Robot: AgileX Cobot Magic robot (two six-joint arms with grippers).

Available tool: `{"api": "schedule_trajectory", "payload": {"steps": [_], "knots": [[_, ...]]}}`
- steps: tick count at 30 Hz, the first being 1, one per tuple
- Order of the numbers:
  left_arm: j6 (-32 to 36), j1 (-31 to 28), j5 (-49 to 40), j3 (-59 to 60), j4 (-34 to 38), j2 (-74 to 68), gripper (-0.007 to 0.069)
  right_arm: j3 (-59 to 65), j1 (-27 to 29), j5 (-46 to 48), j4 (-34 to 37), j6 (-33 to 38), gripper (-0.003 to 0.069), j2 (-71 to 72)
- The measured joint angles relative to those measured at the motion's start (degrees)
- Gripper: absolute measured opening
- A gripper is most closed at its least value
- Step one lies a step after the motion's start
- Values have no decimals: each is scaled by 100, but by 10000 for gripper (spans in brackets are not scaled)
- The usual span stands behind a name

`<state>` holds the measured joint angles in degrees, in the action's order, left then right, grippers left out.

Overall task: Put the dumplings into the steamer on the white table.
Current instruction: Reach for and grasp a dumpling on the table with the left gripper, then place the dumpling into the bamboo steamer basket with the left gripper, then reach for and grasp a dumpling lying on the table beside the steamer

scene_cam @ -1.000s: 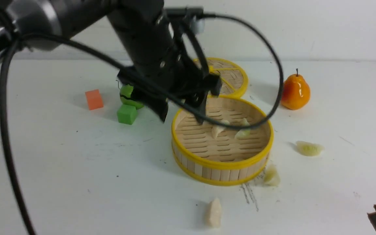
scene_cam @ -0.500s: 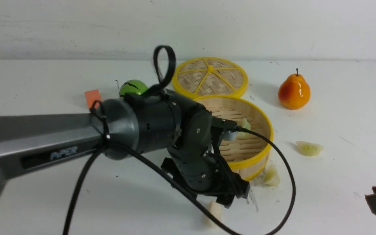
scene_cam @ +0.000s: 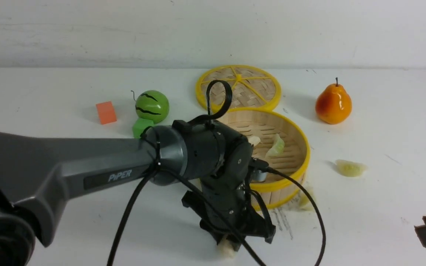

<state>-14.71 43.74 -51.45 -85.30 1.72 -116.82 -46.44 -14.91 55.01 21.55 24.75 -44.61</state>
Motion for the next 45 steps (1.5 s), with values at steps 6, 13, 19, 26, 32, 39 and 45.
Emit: {"api": "schedule_trajectory", "payload": {"steps": [6, 13, 19, 26, 32, 39, 45], "knots": [[349, -117, -604, -1300, -81, 84, 230, 0, 0, -35, 0, 0, 135, 0], [377, -916, -607, -3107, 173, -408, 230, 0, 0, 13, 6, 0, 135, 0], [160, -1301, -308, -3471, 206, -1131, 230, 0, 0, 37, 6, 0, 135, 0], [-108, -1393, -225, -3471, -228, -1610, 244, 0, 0, 60, 6, -75, 146, 0], [-307, -1393, -761, -3784, -455, -1575, 426, 0, 0, -360, -95, -797, 148, -114], [340, -1393, -1904, -4544, -549, -644, 496, 0, 0, -1290, -213, -1326, 152, -1145], [482, -1380, -1977, -4247, -363, 924, 361, -147, 0, -2173, -213, -1432, 194, -2554]]}}
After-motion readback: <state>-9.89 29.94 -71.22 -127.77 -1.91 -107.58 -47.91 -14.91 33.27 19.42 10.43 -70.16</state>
